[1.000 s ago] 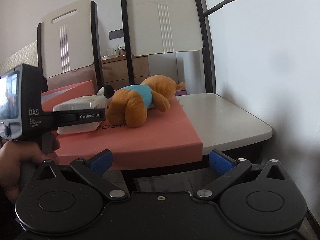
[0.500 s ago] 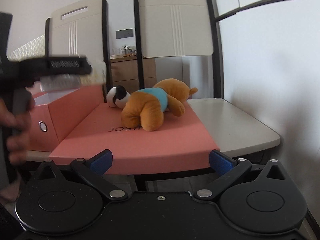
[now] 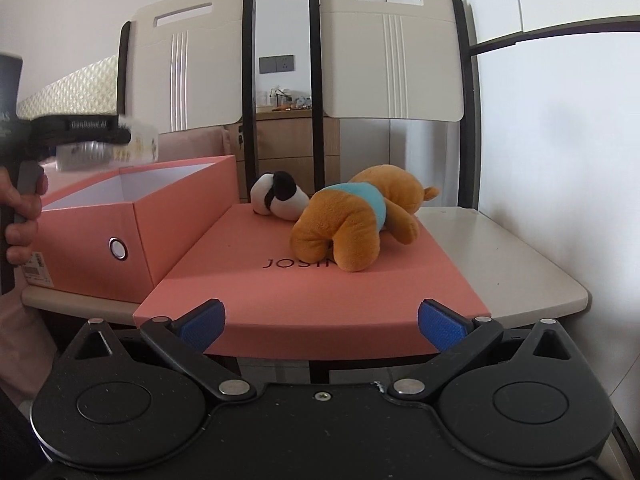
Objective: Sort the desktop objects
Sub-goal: 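Carry the tissue pack into the open pink box and release it, then move the right gripper toward the orange plush dog on the lid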
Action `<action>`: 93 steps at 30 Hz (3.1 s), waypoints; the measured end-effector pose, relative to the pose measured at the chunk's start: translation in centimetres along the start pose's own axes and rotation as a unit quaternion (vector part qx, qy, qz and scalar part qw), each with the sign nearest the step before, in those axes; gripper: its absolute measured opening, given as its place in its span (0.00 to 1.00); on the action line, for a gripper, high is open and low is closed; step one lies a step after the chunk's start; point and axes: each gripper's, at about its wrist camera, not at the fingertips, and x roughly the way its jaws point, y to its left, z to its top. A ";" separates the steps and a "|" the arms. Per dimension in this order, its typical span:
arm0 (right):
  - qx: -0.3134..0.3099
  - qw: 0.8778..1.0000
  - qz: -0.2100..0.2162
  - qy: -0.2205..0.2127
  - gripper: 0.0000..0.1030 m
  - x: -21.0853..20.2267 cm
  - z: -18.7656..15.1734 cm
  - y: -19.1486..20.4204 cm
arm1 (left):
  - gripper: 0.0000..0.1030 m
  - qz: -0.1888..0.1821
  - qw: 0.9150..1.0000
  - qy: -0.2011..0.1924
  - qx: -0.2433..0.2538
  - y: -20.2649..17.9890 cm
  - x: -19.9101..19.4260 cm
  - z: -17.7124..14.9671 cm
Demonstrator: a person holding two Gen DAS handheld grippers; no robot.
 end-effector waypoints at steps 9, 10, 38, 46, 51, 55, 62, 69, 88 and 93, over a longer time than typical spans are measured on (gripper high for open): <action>0.000 1.000 0.003 0.009 1.00 0.6 0.0 0.4 | 0.87 -0.017 0.999 0.040 -0.014 1.3 2.3 -1.4; 0.001 1.000 0.003 0.010 1.00 0.6 0.0 0.4 | 0.87 -0.020 0.999 0.047 -0.017 1.5 2.5 -1.6; 0.012 0.997 0.034 -0.062 1.00 -1.3 0.8 1.1 | 0.97 -0.059 0.998 -0.001 0.005 1.9 -5.8 -4.2; 0.025 0.994 0.049 -0.091 1.00 -1.6 1.0 1.7 | 0.98 -0.063 0.998 0.001 -0.012 3.2 -9.3 -6.4; 0.034 0.992 0.048 -0.109 1.00 -1.7 0.7 2.2 | 0.98 -0.065 0.998 -0.005 -0.015 3.6 -11.0 -7.4; 0.026 0.992 0.040 -0.119 1.00 -1.5 0.5 2.8 | 1.00 -0.070 0.997 -0.015 -0.006 3.3 -11.7 -7.8; 0.032 0.994 0.033 -0.102 1.00 -0.9 0.5 2.9 | 1.00 -0.081 0.997 -0.007 -0.007 3.3 -11.5 -8.2; 0.041 0.995 0.028 -0.082 1.00 -0.7 0.2 2.5 | 1.00 -0.079 0.997 -0.003 -0.010 3.4 -11.5 -8.4; 0.025 0.998 0.004 -0.066 1.00 1.5 3.8 2.1 | 1.00 -0.085 0.996 -0.005 -0.014 3.4 -11.7 -8.3; 0.007 0.999 -0.001 -0.051 1.00 5.2 6.6 2.2 | 1.00 -0.083 0.996 -0.005 -0.015 3.4 -11.6 -8.3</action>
